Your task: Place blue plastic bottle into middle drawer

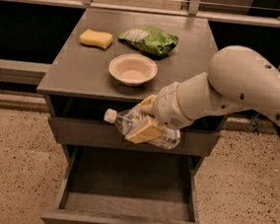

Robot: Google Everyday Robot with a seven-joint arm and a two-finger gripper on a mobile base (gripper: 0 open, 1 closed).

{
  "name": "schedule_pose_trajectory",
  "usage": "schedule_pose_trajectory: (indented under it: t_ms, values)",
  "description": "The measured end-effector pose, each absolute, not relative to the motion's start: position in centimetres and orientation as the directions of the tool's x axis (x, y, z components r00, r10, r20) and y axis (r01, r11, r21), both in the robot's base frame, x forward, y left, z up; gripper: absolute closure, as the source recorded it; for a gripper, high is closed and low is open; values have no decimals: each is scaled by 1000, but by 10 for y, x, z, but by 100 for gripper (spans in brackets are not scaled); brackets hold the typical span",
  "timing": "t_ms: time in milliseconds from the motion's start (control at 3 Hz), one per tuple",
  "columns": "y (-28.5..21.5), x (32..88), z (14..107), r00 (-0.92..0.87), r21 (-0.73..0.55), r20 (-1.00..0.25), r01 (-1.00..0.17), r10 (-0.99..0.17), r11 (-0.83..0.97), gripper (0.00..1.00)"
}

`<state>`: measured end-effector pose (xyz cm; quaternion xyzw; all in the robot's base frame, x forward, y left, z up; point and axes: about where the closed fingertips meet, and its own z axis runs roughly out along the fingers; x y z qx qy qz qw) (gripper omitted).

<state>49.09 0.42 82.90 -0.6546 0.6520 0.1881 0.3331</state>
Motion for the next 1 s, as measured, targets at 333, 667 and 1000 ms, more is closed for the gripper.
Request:
schedule_pose_trajectory:
  t_ms: [333, 667, 1000]
  values:
    - [0, 495, 771, 5, -118, -679, -988, -734, 103, 100]
    - [-2, 488, 696, -69, -43, -700, -989, -711, 138, 100]
    - [5, 493, 629, -92, -31, -719, -986, -689, 164, 100]
